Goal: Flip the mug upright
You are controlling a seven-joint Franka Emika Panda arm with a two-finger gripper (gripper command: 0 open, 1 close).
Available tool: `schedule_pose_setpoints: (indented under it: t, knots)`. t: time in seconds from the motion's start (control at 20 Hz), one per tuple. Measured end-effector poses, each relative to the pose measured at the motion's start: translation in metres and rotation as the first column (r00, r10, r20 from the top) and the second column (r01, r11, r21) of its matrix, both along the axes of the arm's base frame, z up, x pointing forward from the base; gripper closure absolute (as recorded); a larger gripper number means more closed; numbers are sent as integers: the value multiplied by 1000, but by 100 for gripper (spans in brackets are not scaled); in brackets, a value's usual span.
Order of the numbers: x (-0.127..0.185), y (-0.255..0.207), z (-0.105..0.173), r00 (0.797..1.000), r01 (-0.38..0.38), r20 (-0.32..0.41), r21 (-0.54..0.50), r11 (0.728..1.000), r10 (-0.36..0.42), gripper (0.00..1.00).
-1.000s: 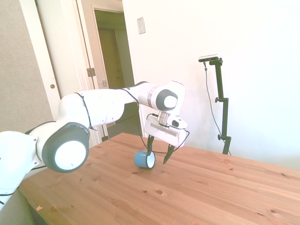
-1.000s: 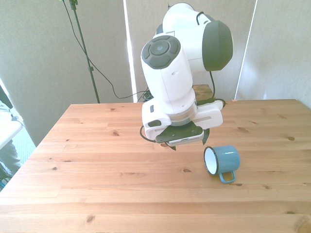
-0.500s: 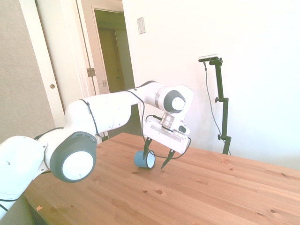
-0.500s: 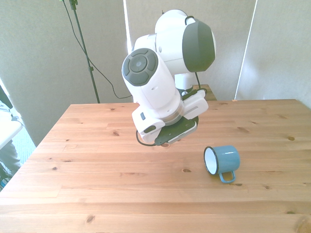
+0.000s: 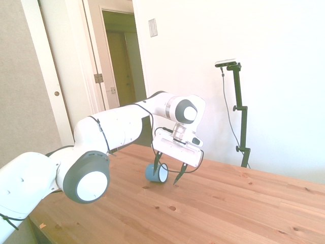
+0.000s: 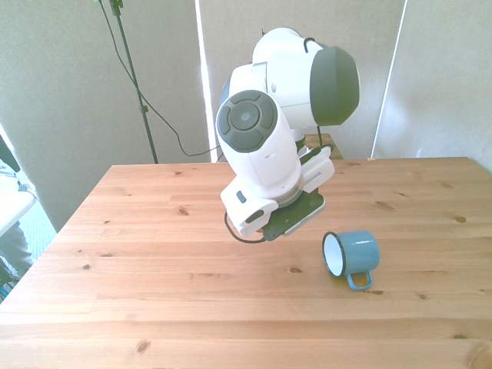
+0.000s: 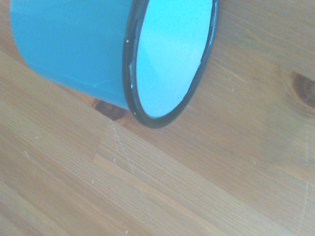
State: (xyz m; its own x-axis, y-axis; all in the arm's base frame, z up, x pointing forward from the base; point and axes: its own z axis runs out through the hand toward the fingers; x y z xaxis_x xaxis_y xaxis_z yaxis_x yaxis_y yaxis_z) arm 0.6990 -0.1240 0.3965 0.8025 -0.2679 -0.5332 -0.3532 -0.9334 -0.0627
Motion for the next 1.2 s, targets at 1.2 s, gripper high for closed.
schedule_pose_setpoints:
  t: [1.2]
  knots:
    - [-45,-56,-30,859,-468,-35,347,813,510,0]
